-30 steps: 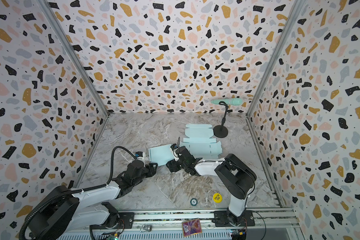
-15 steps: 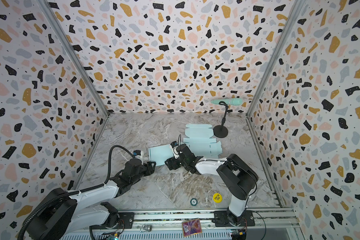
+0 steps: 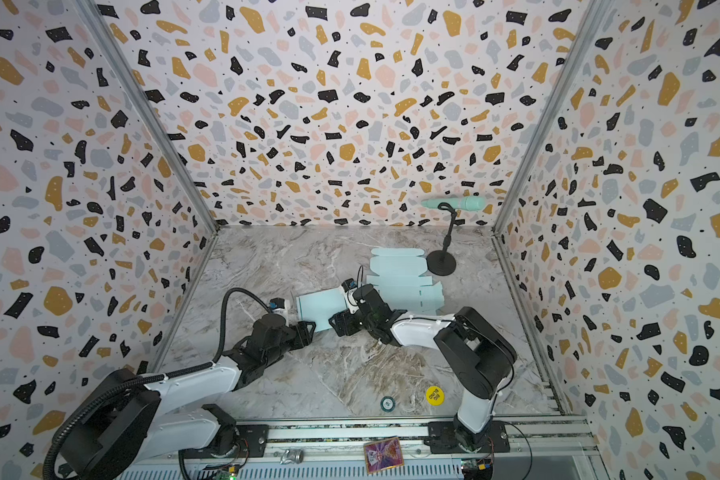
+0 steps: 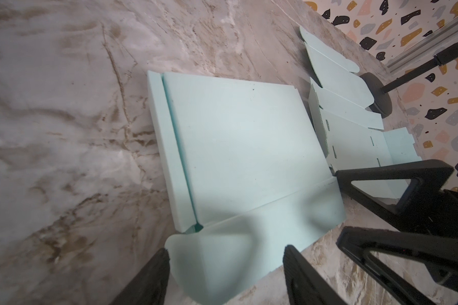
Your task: Fold the paper box
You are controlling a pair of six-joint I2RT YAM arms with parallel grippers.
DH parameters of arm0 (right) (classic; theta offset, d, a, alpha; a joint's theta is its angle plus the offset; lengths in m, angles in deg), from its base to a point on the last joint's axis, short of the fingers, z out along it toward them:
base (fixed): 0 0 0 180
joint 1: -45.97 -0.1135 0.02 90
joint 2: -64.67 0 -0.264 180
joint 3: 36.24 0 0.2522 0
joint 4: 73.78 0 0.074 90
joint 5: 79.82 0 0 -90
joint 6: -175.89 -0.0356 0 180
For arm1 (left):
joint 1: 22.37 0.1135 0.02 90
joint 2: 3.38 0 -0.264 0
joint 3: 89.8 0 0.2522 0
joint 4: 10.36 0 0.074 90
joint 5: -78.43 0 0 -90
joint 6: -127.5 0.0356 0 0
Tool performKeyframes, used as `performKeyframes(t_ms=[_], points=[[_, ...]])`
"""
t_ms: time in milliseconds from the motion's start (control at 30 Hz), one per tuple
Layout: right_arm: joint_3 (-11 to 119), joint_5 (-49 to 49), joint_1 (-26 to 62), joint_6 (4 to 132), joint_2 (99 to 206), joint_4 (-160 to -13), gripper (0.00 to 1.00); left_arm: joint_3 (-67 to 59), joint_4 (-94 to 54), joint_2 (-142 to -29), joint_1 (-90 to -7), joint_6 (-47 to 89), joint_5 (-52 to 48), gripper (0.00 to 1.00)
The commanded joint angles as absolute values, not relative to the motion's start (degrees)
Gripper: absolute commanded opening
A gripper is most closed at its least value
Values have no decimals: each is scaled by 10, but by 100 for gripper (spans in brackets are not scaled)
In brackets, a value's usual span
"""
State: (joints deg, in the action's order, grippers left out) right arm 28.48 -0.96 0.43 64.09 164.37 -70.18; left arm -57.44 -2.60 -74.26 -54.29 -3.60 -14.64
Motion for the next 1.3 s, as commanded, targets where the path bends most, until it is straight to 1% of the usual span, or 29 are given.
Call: performKeyframes(t_ms=[0,200,367,567,933,1100,1267], points=[[293,-11,5,636,1644,-709,81,-590,11,-739,-540,-54,-128,67],[289,-19,3,634,1649,-710,82,-592,36,-752,-540,-59,-110,66],[279,-27,-3,626,1646,-703,82,-596,88,-775,-540,-78,-73,64],[282,-34,-20,618,1651,-696,82,-603,133,-786,-540,-102,-54,63],[267,-32,-27,612,1634,-693,82,-616,133,-742,-540,-128,-58,46],[264,-20,-27,615,1635,-697,82,-615,107,-740,-540,-117,-78,45],[269,-12,-27,621,1655,-694,82,-624,124,-768,-540,-111,-92,45]])
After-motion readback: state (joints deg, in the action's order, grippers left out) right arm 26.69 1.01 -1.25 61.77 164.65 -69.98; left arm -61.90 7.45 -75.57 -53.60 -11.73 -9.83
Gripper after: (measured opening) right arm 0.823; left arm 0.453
